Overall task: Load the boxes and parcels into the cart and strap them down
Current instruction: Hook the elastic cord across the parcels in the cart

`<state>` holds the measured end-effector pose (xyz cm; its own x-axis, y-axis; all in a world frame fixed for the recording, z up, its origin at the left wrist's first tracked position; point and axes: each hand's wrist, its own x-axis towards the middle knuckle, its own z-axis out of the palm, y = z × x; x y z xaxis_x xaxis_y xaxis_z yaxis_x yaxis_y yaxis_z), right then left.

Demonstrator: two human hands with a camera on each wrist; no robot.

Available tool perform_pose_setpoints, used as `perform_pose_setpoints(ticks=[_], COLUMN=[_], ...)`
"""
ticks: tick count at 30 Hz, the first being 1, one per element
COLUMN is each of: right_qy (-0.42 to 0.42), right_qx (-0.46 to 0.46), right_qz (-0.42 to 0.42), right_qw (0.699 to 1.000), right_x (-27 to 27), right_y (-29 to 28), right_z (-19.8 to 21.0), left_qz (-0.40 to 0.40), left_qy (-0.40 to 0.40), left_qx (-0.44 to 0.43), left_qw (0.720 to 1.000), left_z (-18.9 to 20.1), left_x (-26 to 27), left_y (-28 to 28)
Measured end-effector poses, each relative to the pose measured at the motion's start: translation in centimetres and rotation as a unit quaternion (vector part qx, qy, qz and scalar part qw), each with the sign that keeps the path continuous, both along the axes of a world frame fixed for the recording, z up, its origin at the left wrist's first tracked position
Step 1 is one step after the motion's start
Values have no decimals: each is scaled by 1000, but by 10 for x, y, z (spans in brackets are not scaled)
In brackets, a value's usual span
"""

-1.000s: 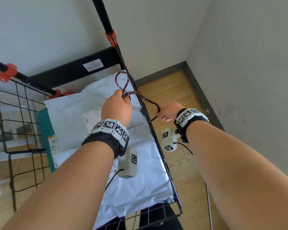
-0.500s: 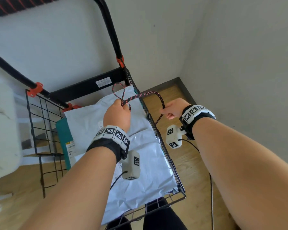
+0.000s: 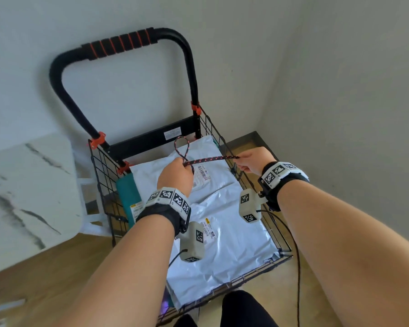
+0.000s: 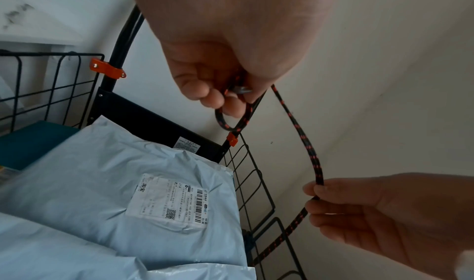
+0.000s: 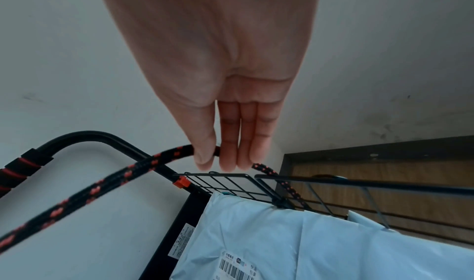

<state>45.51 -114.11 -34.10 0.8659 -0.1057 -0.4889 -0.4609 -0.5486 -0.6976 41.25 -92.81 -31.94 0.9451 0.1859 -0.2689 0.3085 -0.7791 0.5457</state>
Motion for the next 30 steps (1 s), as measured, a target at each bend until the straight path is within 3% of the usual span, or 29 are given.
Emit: perform_pose_setpoints(ticks=[12,16,23,30], right_qy=[-22,-3,2,-20], right_qx=[-111,-54,10,16], right_qz=[-6,12,46,-42], right_qw=[994,998,999,999], right_x=[-5,8,42,67], right_y=[-20,-34,-56,-82], right_z=[8,14,26,20], left_qz=[-57,-70,-66,-74], left_qy=[15,32,39,-1], left_qx=[-21,-66,-3,-90], left_qw=[998,995,997,993], left_z=[-1,-8,-9,2], left_x=[6,20,51,80], left_y=[-35,-60,-94,-129])
